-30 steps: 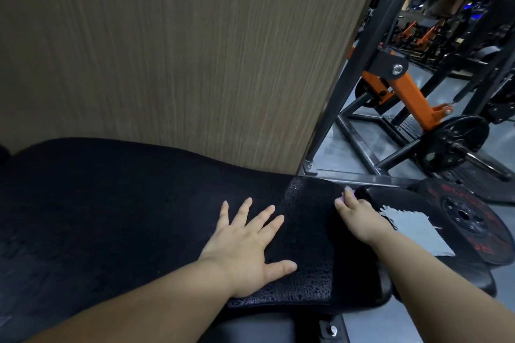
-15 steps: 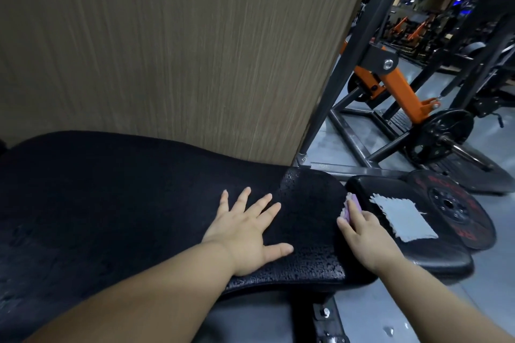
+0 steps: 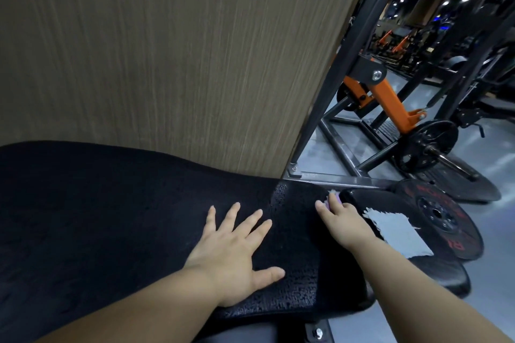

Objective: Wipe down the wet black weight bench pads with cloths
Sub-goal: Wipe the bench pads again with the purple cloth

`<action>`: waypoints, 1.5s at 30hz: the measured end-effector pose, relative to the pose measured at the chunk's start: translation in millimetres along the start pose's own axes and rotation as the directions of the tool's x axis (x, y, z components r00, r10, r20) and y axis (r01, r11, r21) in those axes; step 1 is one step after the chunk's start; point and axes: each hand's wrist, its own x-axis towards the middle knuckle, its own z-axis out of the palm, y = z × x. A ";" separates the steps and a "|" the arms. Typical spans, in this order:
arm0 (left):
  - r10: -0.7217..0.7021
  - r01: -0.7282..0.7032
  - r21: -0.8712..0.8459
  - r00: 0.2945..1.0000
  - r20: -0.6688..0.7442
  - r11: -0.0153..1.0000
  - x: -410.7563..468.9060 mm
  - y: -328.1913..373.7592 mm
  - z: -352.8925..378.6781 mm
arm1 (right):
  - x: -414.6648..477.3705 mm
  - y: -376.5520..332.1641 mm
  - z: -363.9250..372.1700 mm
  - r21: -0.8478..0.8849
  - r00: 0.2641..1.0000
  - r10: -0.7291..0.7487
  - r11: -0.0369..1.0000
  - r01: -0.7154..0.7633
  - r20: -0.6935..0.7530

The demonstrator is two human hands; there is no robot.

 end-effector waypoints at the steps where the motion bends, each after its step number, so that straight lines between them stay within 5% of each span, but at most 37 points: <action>1: 0.001 -0.001 0.003 1.000 0.001 1.000 0.4 -0.1 0.1 | 7.2 -4.5 0.0 -0.011 1.000 0.011 1.000 -0.011 0.007; 24: -0.006 0.006 -0.014 1.000 0.018 1.000 7.1 1.1 -4.0 | -29.9 28.1 11.5 -0.150 0.995 -0.018 0.989 0.004 -0.095; 32: 0.007 -0.007 -0.018 1.000 0.010 1.000 9.8 0.1 -1.5 | 8.1 -8.9 -0.6 -0.135 0.997 0.077 0.988 -0.076 0.003; 45: 0.016 -0.015 -0.028 1.000 0.015 0.999 16.0 -1.1 -2.3 | 52.9 -28.4 11.1 -0.179 0.985 -0.172 0.970 0.167 -0.008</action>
